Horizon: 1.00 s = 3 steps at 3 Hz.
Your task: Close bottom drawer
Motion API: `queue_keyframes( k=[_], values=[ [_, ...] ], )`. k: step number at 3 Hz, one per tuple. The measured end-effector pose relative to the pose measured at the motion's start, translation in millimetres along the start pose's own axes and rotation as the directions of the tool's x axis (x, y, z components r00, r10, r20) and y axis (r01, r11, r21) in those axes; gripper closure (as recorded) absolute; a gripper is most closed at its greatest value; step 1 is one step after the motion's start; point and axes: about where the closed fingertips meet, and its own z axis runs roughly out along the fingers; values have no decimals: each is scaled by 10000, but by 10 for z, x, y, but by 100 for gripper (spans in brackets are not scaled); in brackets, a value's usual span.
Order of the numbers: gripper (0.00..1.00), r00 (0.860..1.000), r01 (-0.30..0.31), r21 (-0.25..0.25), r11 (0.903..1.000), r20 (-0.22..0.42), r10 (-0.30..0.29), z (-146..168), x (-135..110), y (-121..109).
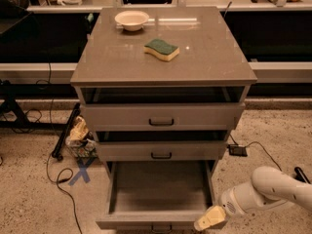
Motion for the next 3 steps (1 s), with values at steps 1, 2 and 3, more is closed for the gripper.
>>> queue_keyframes(
  k=[1,2,3],
  values=[
    [0,9999,115,-283,9995,-79,-117,91,32,-34],
    [0,9964,-223,-459,9987,-829,184,486,280,-309],
    [17,9810,-982,-483,9940,-1725,885,926,698,-642]
  ],
)
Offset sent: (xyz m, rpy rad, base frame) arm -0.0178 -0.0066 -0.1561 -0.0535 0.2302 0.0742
